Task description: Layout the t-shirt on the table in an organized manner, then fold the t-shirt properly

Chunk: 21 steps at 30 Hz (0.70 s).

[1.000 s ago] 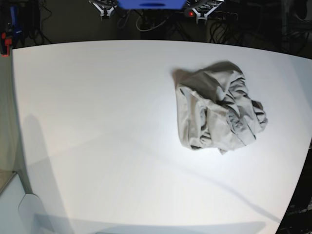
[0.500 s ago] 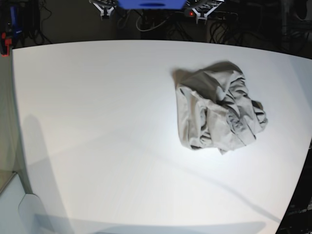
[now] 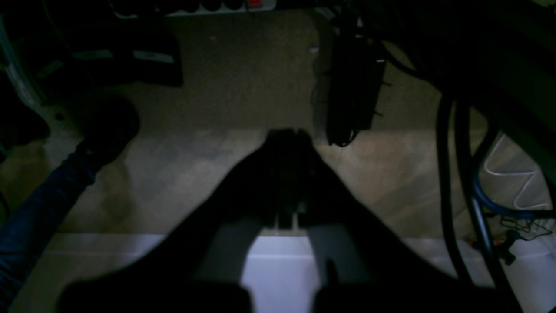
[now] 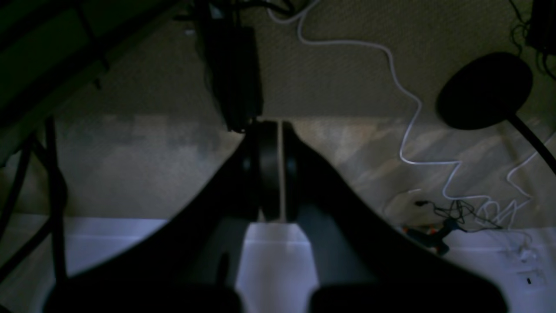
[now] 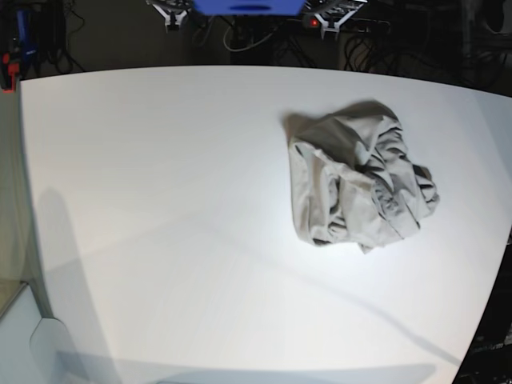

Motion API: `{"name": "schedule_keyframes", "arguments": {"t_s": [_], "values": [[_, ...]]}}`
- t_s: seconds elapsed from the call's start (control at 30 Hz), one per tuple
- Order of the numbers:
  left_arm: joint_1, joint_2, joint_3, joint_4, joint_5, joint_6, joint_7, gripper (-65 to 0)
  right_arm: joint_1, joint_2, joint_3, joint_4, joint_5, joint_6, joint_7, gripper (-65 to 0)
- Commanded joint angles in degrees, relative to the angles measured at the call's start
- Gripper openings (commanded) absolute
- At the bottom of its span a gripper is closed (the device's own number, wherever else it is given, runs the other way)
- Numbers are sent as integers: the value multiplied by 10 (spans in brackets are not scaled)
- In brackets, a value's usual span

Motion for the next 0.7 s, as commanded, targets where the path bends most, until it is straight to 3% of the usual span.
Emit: {"name": "schedule_keyframes", "arguments": {"t_s": [0.0,0.57,0.67], "values": [[2,1,0,-1,-1,11,0,-648,-5,0,-1,1,-4,-18,-2,-650],[26,-3,0,3,0,10,-3,-648,-22,1,-2,6,-4,-18,4,-650],[62,-4,0,67,-1,8,-2,-648,-56,1,-3,47,-4,-17,4,-650]]}}
